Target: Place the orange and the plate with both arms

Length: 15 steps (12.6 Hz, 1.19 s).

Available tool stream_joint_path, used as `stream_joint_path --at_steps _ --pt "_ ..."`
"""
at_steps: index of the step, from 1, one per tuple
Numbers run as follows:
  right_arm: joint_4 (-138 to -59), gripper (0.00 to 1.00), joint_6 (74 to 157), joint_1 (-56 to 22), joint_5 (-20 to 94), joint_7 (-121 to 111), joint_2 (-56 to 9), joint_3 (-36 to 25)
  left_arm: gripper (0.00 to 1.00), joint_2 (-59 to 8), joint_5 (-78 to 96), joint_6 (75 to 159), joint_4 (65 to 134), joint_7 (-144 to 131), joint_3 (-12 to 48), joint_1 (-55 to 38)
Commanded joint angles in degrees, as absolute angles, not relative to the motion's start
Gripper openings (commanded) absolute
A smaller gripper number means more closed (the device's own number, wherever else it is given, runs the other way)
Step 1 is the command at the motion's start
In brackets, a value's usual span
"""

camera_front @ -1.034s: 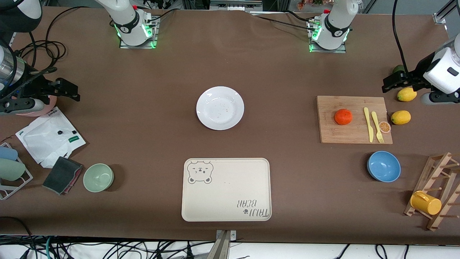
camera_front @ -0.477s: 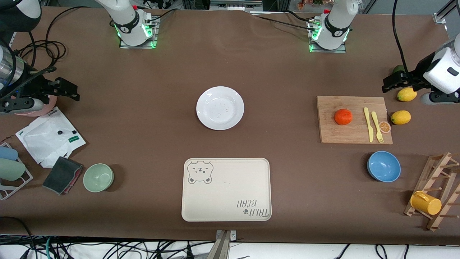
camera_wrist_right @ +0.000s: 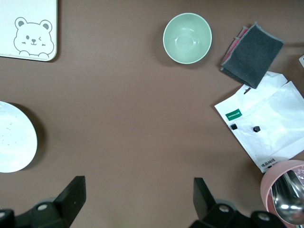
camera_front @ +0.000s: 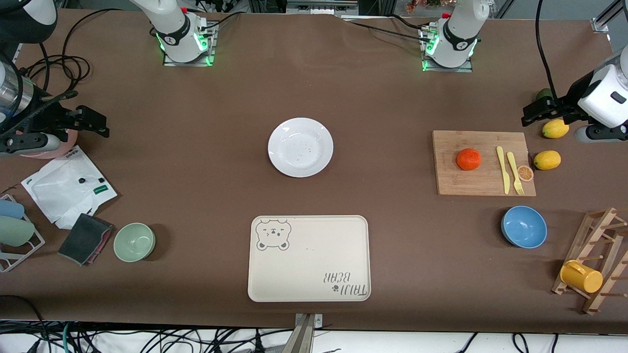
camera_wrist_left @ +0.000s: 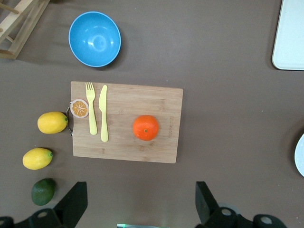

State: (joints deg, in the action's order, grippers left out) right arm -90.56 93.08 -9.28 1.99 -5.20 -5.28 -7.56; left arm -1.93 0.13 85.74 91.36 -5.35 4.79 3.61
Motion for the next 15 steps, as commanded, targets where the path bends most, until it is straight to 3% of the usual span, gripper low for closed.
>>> stream_joint_path --at_steps 1,10,13,15 --pt "-90.9 1.00 92.6 -9.4 1.9 -4.8 -4.6 -7.5 1.00 -1.6 1.1 85.2 90.9 -4.8 4.7 3.4" --pt "-90.9 1.00 92.6 -9.4 1.9 -4.8 -4.6 -7.6 1.00 -11.1 1.1 80.3 92.2 -4.9 6.8 1.9" --pt "-91.0 1.00 92.7 -9.4 1.9 -4.8 -4.7 -7.5 1.00 -14.6 1.0 84.2 92.4 -4.7 6.8 2.0" --pt "-91.0 1.00 92.7 -9.4 1.9 -4.8 -4.7 -7.5 1.00 -15.0 0.9 90.8 96.5 -4.7 6.9 2.0"
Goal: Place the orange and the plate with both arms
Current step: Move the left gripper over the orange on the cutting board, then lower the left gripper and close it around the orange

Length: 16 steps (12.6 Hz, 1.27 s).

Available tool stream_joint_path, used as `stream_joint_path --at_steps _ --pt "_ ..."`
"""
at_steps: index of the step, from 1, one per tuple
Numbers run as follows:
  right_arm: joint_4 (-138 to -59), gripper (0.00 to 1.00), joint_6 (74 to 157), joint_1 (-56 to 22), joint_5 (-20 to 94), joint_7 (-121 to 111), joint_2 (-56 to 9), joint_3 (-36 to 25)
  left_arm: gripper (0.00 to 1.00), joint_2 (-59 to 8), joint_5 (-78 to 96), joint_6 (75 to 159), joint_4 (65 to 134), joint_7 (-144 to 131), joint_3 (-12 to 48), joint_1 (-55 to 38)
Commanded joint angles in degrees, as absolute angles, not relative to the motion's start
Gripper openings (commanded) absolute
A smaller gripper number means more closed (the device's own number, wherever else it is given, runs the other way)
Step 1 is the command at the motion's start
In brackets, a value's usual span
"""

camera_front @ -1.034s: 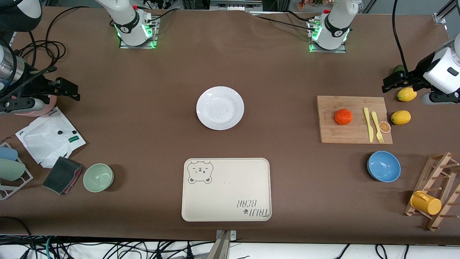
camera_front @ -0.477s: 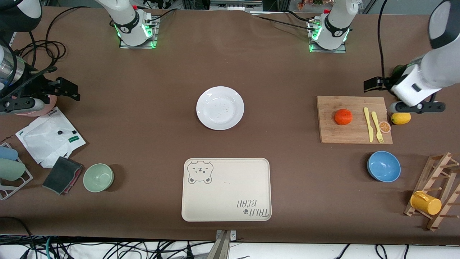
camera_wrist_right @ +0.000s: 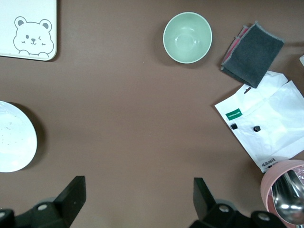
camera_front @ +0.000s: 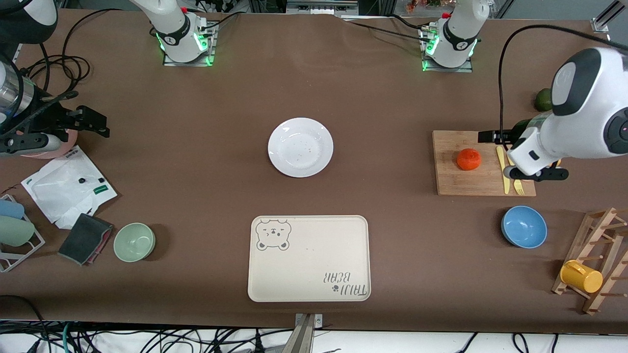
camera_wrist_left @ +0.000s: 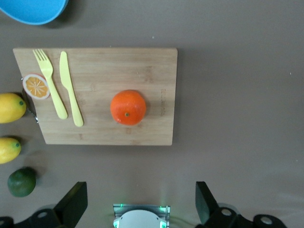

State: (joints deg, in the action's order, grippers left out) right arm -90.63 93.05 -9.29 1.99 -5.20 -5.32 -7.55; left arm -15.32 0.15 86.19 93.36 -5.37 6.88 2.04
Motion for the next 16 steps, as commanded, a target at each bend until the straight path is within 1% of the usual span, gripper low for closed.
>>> stream_joint_path --at_steps 1,2,5,7,9,11,13,14,16 --pt "-91.0 1.00 92.7 -9.4 1.9 -4.8 -4.7 -7.6 1.00 -15.7 0.5 98.2 100.3 -4.7 6.9 1.5" --pt "-91.0 1.00 92.7 -9.4 1.9 -4.8 -4.7 -7.6 1.00 -18.5 -0.8 105.2 103.2 -5.0 7.1 1.0" --pt "-90.9 1.00 92.6 -9.4 1.9 -4.8 -4.7 -7.6 1.00 -19.2 -3.1 107.5 105.6 -4.7 7.1 1.4" --pt "-90.9 1.00 92.7 -9.5 1.9 -4.7 -4.7 -7.5 1.00 -18.6 -3.2 111.2 109.3 -4.6 7.1 1.7" --pt "-90.9 1.00 92.8 -9.5 1.9 -4.7 -4.7 -7.4 1.00 -18.4 -3.5 113.1 111.8 -4.6 7.0 1.8" --pt "-90.9 1.00 92.8 -9.5 1.8 -4.7 -4.7 -7.4 1.00 -17.3 -7.0 117.2 116.1 -4.6 7.0 2.5" --pt "-90.9 1.00 92.9 -9.5 1.8 -4.8 -4.8 -7.4 1.00 -17.1 -7.4 120.7 119.4 -4.5 7.1 5.2" --pt "-91.0 1.00 92.9 -9.5 1.9 -4.7 -4.8 -7.4 1.00 -17.1 -7.4 123.9 121.8 -4.1 7.1 6.0" --pt "-91.0 1.00 93.0 -9.5 1.9 -4.7 -4.9 -7.4 1.00 -17.1 -7.4 128.2 124.8 -4.0 7.1 6.3"
